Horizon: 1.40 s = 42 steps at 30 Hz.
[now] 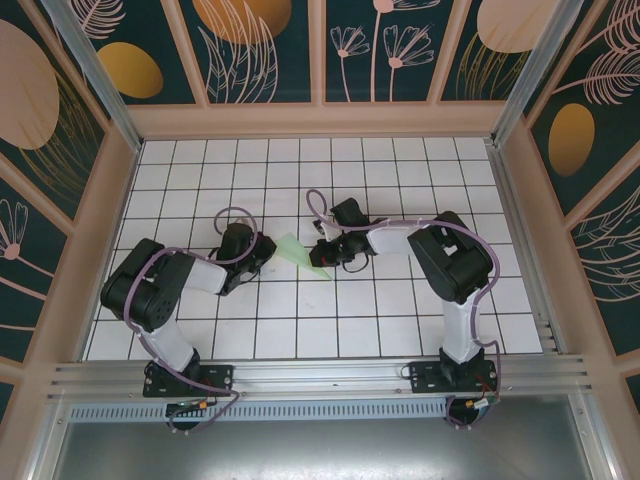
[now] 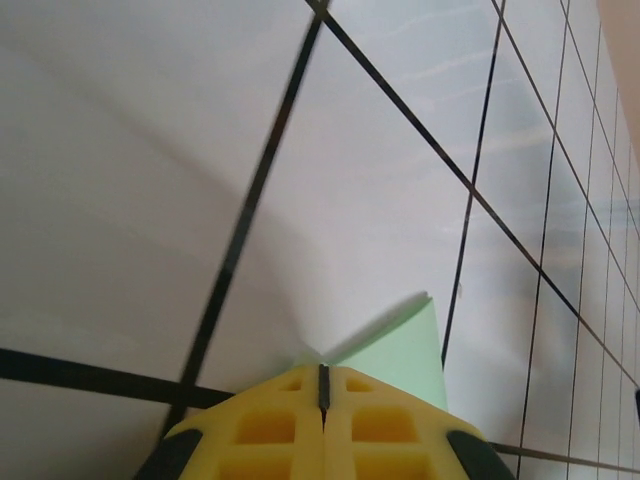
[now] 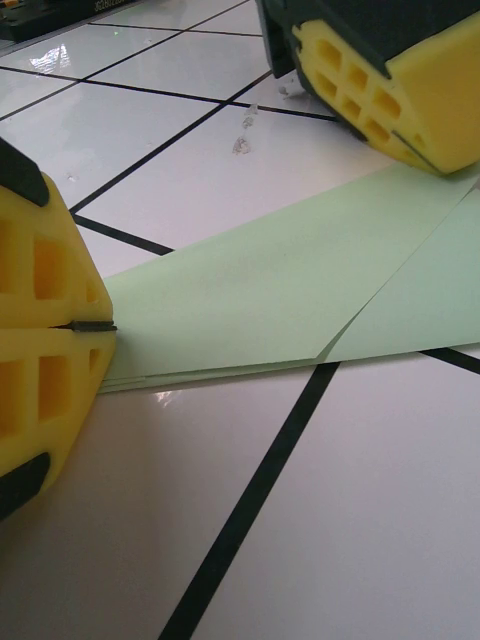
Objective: Fold a paper plane with a square sheet of paper (pick it up from the middle)
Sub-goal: Fold the wing for the fifth time at the center of the table, then move the paper plane to the top-center of the table.
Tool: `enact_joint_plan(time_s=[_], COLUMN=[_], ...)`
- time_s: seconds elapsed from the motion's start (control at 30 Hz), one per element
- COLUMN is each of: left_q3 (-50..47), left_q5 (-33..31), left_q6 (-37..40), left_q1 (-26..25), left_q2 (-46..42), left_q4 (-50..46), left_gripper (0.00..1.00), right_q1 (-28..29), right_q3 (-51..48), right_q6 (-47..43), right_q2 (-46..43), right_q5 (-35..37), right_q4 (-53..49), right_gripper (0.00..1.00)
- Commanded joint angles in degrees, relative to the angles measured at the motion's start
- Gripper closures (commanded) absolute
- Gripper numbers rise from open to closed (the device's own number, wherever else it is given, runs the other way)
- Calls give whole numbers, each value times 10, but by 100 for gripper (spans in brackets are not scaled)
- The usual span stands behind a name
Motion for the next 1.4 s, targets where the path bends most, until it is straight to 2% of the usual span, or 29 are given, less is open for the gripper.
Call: enact_joint_plan(time_s=[0.0, 0.23, 0.37, 0.43, 0.6, 0.8, 1.07, 1.23, 1.37], left_q3=[-21, -19, -2, 6, 8, 26, 91, 150, 217], left_q5=[-56, -59, -32, -19, -11, -19, -44, -55, -71], left_q6=[25, 47, 74, 83, 85, 67, -1, -59, -70], left_q1=[31, 47, 46, 47, 40, 19, -59, -104, -127], left_q2=[-2, -52, -83, -98, -151, -191, -160, -104, -48], left_q4=[-43, -71, -96, -115, -171, -256, -332, -359, -423], left_gripper=[98, 97, 92, 89, 73, 51, 29, 22, 19], right_q1=[2, 1, 2, 3, 2, -20, -85, -103, -119], right_q3=[-37, -31, 2, 21, 32, -29, -73, -90, -102], right_q6=[-15, -11, -2, 4, 27, 60, 63, 70, 80], right_q2=[35, 28, 10, -7, -82, -168, -191, -189, -190], right_q5=[61, 48, 34, 24, 34, 113, 171, 194, 199], right_q4=[-90, -79, -66, -57, -14, 34, 40, 41, 42], right_gripper=[94, 94, 93, 89, 62, 42, 31, 28, 28])
